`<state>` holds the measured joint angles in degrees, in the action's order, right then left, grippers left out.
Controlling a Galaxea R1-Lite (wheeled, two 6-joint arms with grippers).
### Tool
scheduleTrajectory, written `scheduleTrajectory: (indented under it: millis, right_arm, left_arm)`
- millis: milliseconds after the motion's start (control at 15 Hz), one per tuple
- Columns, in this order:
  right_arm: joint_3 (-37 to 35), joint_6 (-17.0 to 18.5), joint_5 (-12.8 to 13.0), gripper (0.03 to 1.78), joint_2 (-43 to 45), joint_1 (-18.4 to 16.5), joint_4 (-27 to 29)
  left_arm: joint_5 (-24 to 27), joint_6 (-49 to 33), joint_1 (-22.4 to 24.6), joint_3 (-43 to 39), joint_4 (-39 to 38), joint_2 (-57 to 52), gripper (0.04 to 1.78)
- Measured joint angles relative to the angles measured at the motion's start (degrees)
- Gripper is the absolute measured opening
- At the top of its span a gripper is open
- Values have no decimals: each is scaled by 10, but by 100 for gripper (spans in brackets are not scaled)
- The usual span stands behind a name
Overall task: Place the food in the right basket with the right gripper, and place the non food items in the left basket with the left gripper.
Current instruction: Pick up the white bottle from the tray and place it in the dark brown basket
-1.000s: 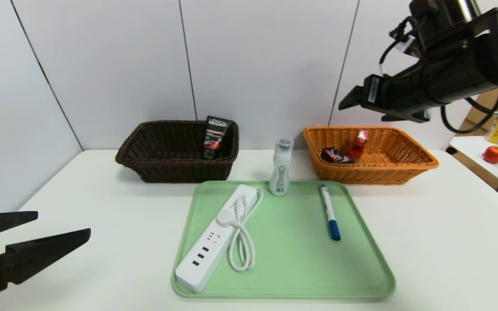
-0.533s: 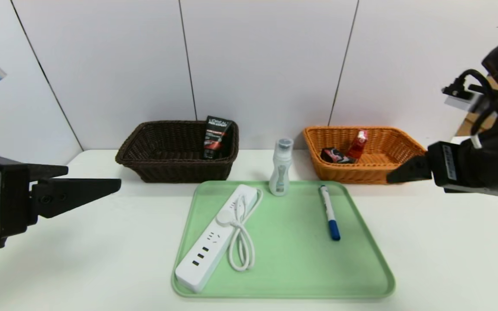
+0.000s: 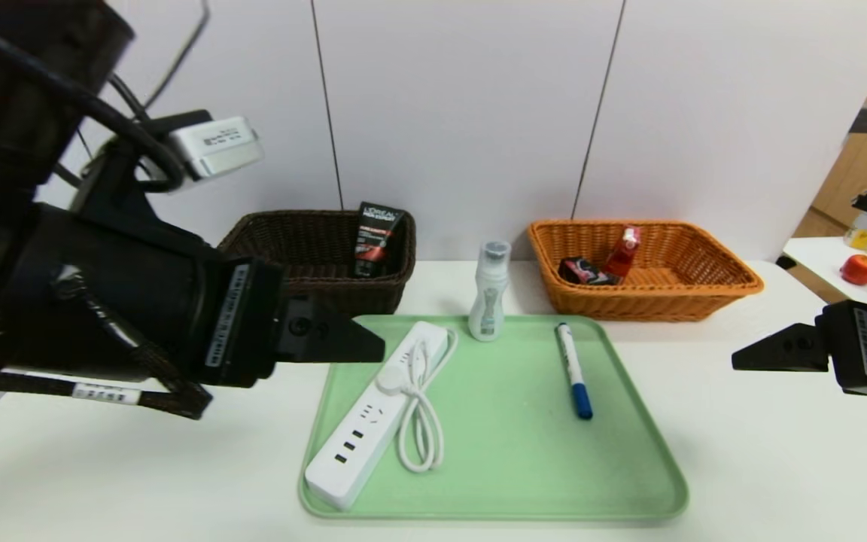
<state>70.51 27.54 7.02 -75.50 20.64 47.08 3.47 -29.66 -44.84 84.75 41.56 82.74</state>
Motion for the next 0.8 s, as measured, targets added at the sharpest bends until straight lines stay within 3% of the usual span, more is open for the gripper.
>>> scheduleTrajectory:
  millis: [333,467,800]
  right_arm:
    - [-10,0,0,169,2,-11,-22]
    - [-17,0,-1,169,1,-13,-40]
    - [-31,0,-1,169,0,-13,-43]
  left_arm:
    - [90,-170,-10,4,-87,83,169]
    - [91,-216,-10,2,-109,116,169]
    - [81,-225,-22,-57,-188,142,169]
